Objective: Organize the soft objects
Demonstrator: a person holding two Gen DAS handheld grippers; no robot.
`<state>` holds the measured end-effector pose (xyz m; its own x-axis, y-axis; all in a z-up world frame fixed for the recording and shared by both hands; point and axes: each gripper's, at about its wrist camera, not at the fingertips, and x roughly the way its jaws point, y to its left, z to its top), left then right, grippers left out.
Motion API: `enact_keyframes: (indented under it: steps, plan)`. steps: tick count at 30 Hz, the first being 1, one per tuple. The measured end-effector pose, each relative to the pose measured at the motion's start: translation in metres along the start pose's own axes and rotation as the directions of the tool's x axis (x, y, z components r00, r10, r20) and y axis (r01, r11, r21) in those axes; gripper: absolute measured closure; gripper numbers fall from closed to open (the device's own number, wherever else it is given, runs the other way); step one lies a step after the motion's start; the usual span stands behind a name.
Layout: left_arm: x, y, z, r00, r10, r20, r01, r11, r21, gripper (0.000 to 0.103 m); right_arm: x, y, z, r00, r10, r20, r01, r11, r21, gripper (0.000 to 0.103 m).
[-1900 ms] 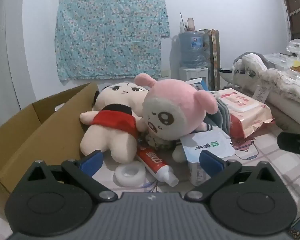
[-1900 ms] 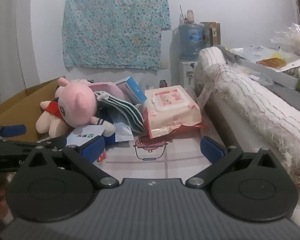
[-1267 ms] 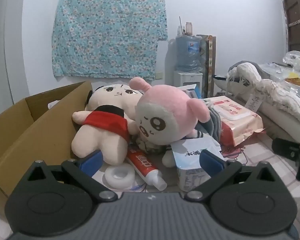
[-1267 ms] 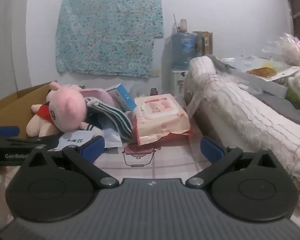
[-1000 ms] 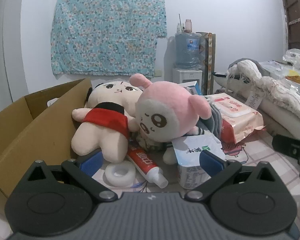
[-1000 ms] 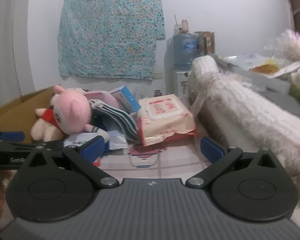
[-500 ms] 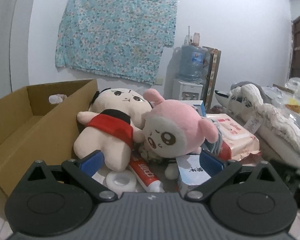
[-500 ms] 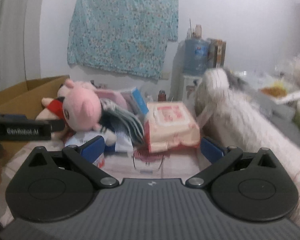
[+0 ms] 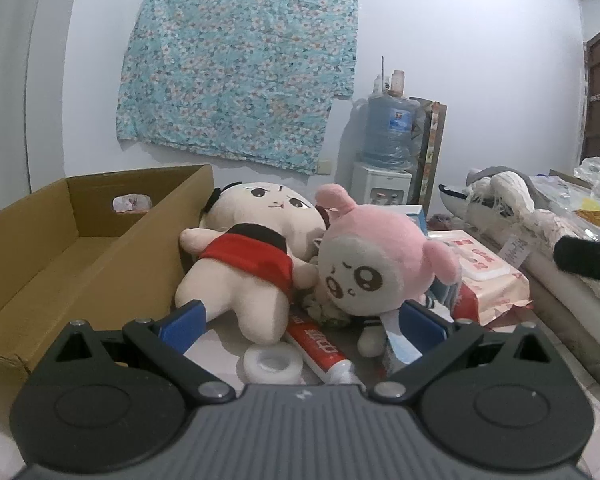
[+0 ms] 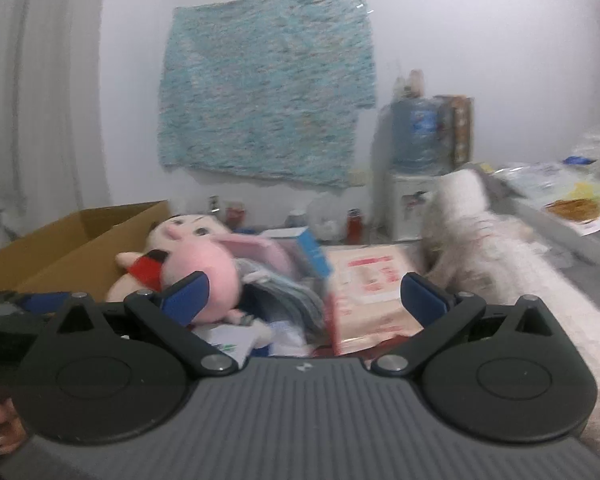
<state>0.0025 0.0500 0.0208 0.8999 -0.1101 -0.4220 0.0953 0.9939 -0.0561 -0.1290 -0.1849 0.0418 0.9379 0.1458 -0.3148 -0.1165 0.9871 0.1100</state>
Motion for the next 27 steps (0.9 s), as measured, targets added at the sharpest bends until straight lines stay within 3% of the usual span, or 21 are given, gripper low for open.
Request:
enact_keyframes:
  steps: [6,11,15,20,25,27]
  plan:
    - [-0.003,-0.001,0.000,0.999,0.020,0.025,-0.020,1.000,0.009,0.000,-0.002,0.009,-0.002,1.000,0.000,-0.028,-0.001,0.999,-0.032,0.001]
    - [-0.008,-0.007,-0.002,0.997,0.048,0.068,-0.050,0.998,0.039,0.000,-0.016,0.022,-0.003,0.997,-0.066,0.050,0.071,0.990,-0.124,0.001]
    - [-0.006,-0.003,-0.001,0.997,0.046,0.059,-0.047,0.999,0.017,0.000,-0.020,0.007,-0.001,0.996,-0.067,0.066,0.070,0.996,-0.048,0.001]
    - [-0.008,-0.001,-0.002,0.995,0.063,0.071,-0.065,0.998,0.025,0.000,-0.033,0.003,-0.002,0.977,-0.154,0.144,0.157,0.988,-0.003,0.001]
    - [-0.006,0.003,-0.001,0.997,0.058,0.055,-0.058,0.998,-0.003,0.000,-0.022,0.004,-0.002,0.964,-0.251,0.082,0.255,0.967,-0.029,0.001]
    - [-0.006,0.003,-0.001,0.997,0.057,0.056,-0.057,0.998,-0.002,0.000,-0.025,0.003,-0.002,0.957,-0.275,0.095,0.278,0.960,-0.017,0.001]
